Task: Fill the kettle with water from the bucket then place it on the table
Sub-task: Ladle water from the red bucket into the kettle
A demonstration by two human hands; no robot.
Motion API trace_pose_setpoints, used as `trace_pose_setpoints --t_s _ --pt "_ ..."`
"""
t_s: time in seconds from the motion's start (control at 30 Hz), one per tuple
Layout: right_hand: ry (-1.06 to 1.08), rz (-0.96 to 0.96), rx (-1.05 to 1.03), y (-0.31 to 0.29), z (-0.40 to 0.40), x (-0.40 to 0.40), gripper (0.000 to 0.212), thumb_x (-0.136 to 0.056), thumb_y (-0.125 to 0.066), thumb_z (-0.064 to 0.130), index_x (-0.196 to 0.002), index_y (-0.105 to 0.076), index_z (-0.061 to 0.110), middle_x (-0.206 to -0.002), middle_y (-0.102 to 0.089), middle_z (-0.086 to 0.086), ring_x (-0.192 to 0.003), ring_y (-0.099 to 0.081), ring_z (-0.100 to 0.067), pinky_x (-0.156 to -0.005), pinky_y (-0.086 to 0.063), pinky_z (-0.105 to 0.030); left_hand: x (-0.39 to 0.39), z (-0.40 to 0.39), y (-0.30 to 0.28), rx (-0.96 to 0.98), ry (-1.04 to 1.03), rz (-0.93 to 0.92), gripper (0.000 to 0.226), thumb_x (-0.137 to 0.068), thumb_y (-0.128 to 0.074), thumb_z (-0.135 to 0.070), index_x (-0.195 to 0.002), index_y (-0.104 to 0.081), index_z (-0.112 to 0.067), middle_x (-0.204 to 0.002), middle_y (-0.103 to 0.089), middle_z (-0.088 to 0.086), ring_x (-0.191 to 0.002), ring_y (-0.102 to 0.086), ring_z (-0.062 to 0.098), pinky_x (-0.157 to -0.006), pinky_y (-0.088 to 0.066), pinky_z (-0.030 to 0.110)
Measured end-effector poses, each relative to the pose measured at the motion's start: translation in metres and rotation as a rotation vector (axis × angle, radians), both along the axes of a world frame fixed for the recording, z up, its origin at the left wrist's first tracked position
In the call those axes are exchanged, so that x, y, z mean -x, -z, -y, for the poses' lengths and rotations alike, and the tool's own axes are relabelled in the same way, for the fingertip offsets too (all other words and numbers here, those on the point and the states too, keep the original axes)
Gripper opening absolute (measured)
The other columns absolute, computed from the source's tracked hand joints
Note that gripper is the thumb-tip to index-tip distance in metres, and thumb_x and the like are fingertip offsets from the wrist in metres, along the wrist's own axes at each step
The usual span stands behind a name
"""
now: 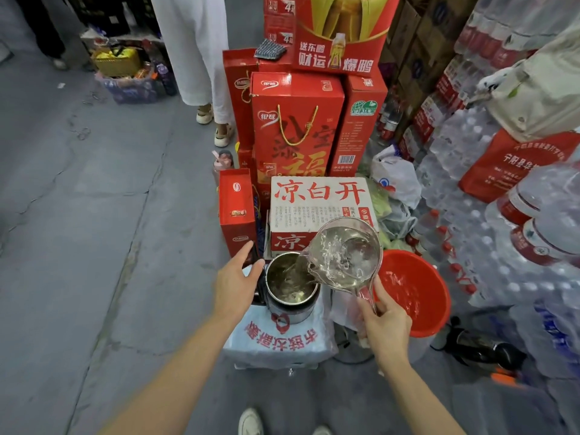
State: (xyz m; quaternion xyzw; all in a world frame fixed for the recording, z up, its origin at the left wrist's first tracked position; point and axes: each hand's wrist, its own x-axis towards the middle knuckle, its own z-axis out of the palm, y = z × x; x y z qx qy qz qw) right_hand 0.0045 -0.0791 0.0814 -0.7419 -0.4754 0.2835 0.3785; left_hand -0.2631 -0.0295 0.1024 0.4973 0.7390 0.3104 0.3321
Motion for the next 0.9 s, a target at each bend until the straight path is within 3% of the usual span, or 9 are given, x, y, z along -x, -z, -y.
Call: trace_pose_setpoints --t_s 0.07,0.17,0.27,0.4,0.5,0.63,0.8,0.9 --pt "0.022 0.036 0.022 0.001 -0.004 0.001 0.066 -0.089 -0.070 0.022 -0.137 -0.040 0.055 -0.071 -0.075 -0.008 -0.055 -0.053 -0.013 -0.067 -0.059 -0.039 0.000 -0.001 0.000 -0.002 0.004 -0.004 0.055 -0.095 -0.061 -0.036 -0.147 -0.045 -0.028 -0.141 -0.059 0.004 -0.126 -0.057 0.023 -0.105 -0.046 0.043" --pt "0.003 0.091 0.046 0.001 -0.006 0.003 0.065 -0.089 -0.069 0.027 -0.142 -0.040 0.051 -0.069 -0.074 -0.004 -0.063 -0.068 -0.022 -0.068 -0.060 -0.045 0.000 -0.001 -0.002 -0.006 0.016 -0.006 0.055 -0.096 -0.060 -0.034 -0.147 -0.045 -0.025 -0.141 -0.058 0.005 -0.127 -0.056 0.023 -0.106 -0.045 0.041" --pt "-0.022 0.180 0.038 -0.003 -0.007 0.005 0.062 -0.090 -0.068 0.027 -0.144 -0.043 0.046 -0.060 -0.064 0.004 -0.061 -0.060 -0.018 -0.066 -0.056 -0.039 0.001 -0.001 -0.002 -0.014 0.025 0.010 0.055 -0.096 -0.061 -0.034 -0.147 -0.045 -0.025 -0.140 -0.059 0.005 -0.126 -0.057 0.023 -0.106 -0.046 0.040" --pt "-0.028 0.259 0.059 -0.004 -0.006 0.009 0.060 -0.091 -0.066 0.027 -0.145 -0.043 0.042 -0.064 -0.069 -0.004 -0.060 -0.063 -0.022 -0.060 -0.054 -0.037 0.002 -0.001 -0.001 -0.017 0.019 0.016 0.055 -0.095 -0.061 -0.035 -0.147 -0.046 -0.026 -0.140 -0.060 0.004 -0.126 -0.057 0.022 -0.105 -0.046 0.039" --pt "-0.064 0.326 0.071 -0.005 -0.005 0.013 0.061 -0.092 -0.066 0.026 -0.145 -0.041 0.041 -0.062 -0.068 -0.008 -0.058 -0.061 -0.023 -0.056 -0.044 -0.030 0.001 0.000 -0.002 -0.015 0.017 0.019 0.055 -0.095 -0.061 -0.035 -0.147 -0.046 -0.026 -0.140 -0.060 0.004 -0.126 -0.057 0.022 -0.105 -0.046 0.040" --pt "-0.115 0.423 0.020 -0.004 -0.005 0.019 0.061 -0.089 -0.070 0.019 -0.144 -0.048 0.033 -0.057 -0.064 -0.010 -0.053 -0.060 -0.028 -0.052 -0.037 -0.028 0.000 0.001 -0.002 -0.016 0.015 0.032 0.055 -0.095 -0.061 -0.034 -0.147 -0.045 -0.026 -0.141 -0.059 0.005 -0.127 -0.057 0.023 -0.106 -0.046 0.044" --pt "-0.224 0.564 -0.045 0.003 -0.005 0.027 0.063 -0.077 -0.082 0.015 -0.136 -0.061 0.024 -0.052 -0.063 -0.001 -0.039 -0.054 -0.021 -0.042 -0.035 -0.023 0.001 0.002 -0.002 -0.009 0.011 0.037 0.056 -0.095 -0.061 -0.035 -0.148 -0.044 -0.027 -0.141 -0.058 0.004 -0.127 -0.057 0.022 -0.106 -0.046 0.045" --pt "-0.277 0.636 -0.115 0.007 -0.007 0.030 0.050 -0.086 -0.069 0.022 -0.135 -0.061 0.026 -0.055 -0.062 0.001 -0.036 -0.050 -0.020 -0.037 -0.033 -0.024 0.001 0.002 -0.002 0.004 0.013 0.025 0.056 -0.095 -0.061 -0.036 -0.148 -0.044 -0.029 -0.142 -0.058 0.003 -0.127 -0.057 0.022 -0.107 -0.045 0.044"
